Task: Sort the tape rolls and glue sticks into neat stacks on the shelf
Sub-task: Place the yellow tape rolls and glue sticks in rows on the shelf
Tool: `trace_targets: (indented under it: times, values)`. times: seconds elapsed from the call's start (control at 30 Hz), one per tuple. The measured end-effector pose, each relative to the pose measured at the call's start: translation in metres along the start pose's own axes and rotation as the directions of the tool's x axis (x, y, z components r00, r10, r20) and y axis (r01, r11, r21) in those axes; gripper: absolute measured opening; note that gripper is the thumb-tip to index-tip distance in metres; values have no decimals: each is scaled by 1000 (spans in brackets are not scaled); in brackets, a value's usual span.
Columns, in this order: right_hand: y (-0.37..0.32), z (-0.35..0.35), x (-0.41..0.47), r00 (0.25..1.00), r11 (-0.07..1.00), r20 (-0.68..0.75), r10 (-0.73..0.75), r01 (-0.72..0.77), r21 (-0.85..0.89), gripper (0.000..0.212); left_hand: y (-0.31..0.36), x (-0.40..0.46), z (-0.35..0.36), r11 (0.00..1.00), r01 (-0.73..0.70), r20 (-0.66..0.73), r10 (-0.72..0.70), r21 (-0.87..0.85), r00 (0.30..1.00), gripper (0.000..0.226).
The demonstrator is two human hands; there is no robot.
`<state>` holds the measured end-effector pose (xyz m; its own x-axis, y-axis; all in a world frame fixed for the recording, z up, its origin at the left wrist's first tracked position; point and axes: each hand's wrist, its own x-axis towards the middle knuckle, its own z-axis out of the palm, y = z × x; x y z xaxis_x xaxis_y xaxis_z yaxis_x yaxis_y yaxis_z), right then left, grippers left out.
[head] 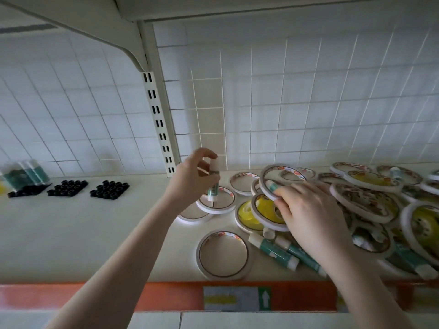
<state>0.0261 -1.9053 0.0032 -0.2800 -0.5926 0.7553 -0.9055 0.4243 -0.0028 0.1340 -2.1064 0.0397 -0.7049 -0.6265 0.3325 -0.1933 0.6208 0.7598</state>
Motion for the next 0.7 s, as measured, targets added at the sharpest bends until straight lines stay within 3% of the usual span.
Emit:
trace_targets:
  times: [0.37, 0.7]
  values:
    - [-98, 28, 25, 994, 986, -51, -100, 106, 125, 17, -50, -59, -112, 996, 73, -227, -62, 42, 972, 34]
    - [-255, 75, 55, 991, 971, -12, -136, 136, 198, 22, -149, -90, -255, 995, 66, -343, -36, 74, 939, 45]
